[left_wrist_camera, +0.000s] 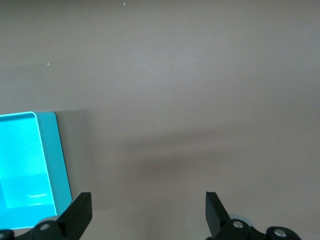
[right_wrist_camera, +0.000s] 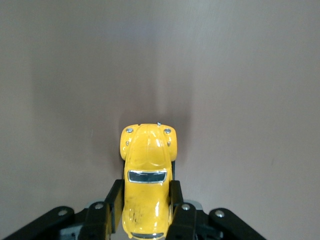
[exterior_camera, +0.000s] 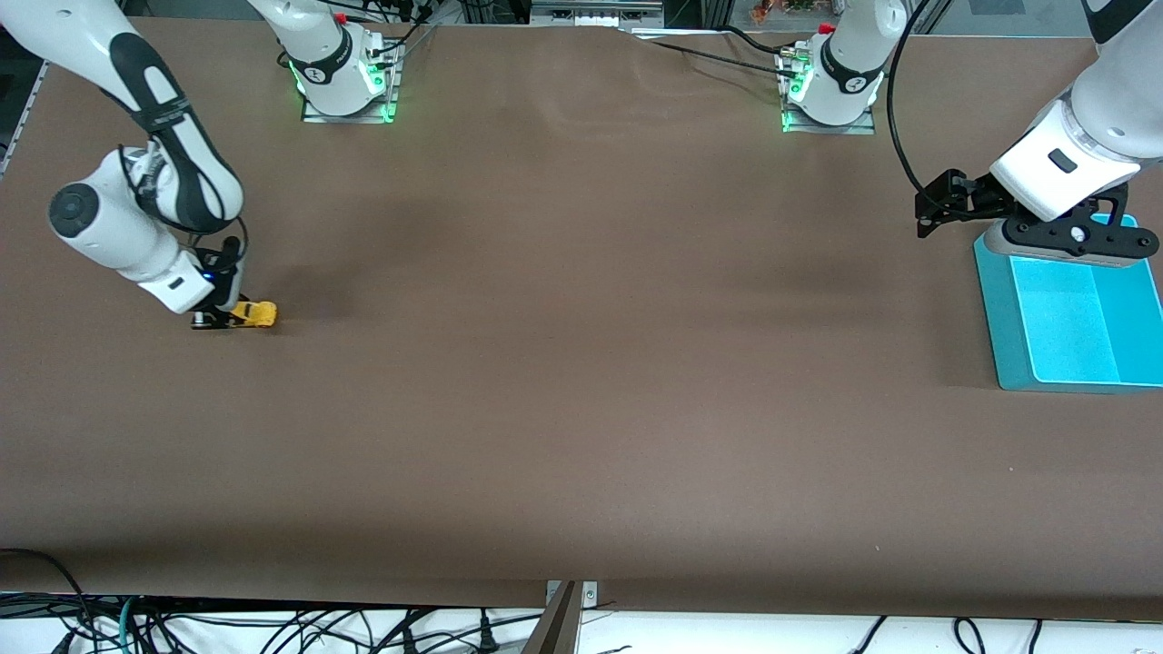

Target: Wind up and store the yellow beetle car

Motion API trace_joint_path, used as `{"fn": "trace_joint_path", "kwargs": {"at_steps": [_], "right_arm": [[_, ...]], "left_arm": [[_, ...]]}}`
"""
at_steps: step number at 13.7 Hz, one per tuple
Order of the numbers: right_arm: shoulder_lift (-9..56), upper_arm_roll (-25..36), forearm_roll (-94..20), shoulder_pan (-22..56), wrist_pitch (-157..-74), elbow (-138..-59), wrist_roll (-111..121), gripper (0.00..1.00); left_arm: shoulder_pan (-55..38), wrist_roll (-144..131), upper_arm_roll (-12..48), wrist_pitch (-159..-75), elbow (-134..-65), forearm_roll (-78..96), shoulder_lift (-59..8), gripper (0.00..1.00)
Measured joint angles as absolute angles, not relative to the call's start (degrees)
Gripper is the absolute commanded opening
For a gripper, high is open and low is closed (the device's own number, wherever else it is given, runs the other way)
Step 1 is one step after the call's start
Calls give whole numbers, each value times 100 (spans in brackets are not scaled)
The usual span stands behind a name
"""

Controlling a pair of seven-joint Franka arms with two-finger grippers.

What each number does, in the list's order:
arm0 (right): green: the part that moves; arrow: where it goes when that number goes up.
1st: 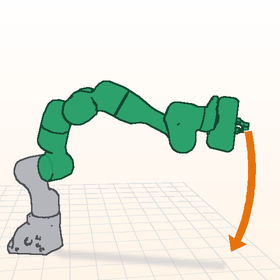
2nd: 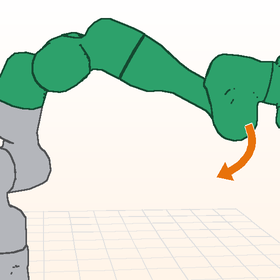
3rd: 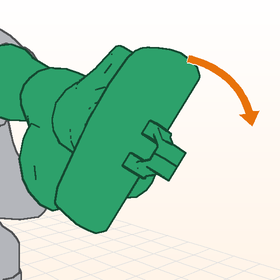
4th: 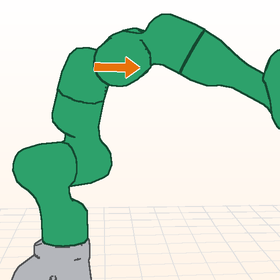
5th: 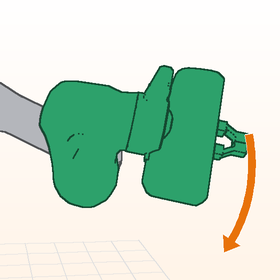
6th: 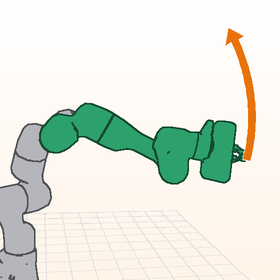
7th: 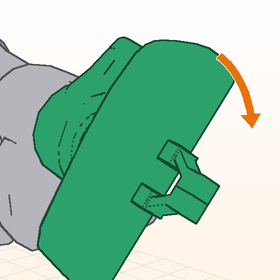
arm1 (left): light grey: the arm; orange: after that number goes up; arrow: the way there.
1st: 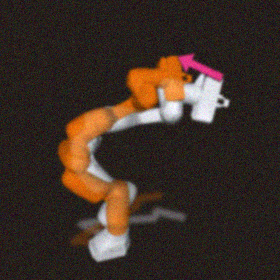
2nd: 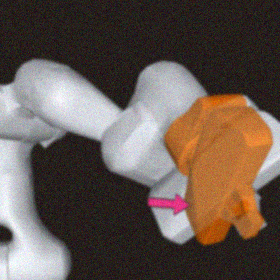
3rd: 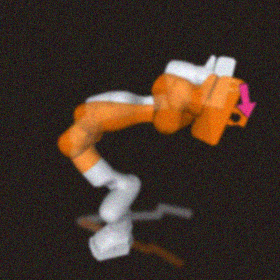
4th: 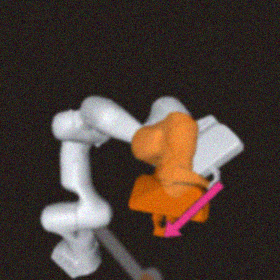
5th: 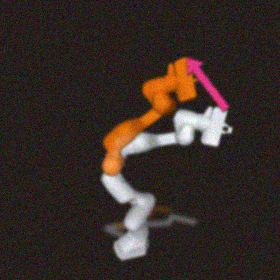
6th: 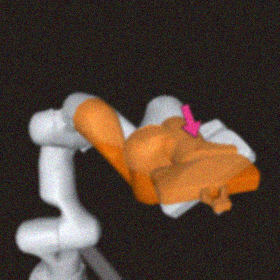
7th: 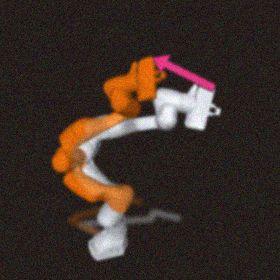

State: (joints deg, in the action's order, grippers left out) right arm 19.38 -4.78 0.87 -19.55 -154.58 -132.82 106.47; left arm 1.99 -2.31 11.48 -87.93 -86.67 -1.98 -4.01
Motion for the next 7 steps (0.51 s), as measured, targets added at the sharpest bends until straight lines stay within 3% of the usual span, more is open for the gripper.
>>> {"fn": "trace_joint_path", "kwargs": {"at_steps": [2, 4, 6, 7], "right_arm": [[1955, -478, 86, -2104, -15468, -13257, 10831, 27], [1956, -488, 86, -2106, -15466, -13256, 10838, 41], [1957, -493, 86, -2106, -15463, -13257, 10838, 69], [1979, -500, 86, -2106, -15457, -13264, 10841, 94]], "left_arm": [[199, -231, 1148, -8793, -8667, -198, -401, 100], [199, -231, 1148, -8793, -8667, -198, -401, 100], [199, -231, 1148, -8793, -8667, -198, -401, 100], [199, -231, 1149, -8793, -8667, -198, -401, 100]]}}
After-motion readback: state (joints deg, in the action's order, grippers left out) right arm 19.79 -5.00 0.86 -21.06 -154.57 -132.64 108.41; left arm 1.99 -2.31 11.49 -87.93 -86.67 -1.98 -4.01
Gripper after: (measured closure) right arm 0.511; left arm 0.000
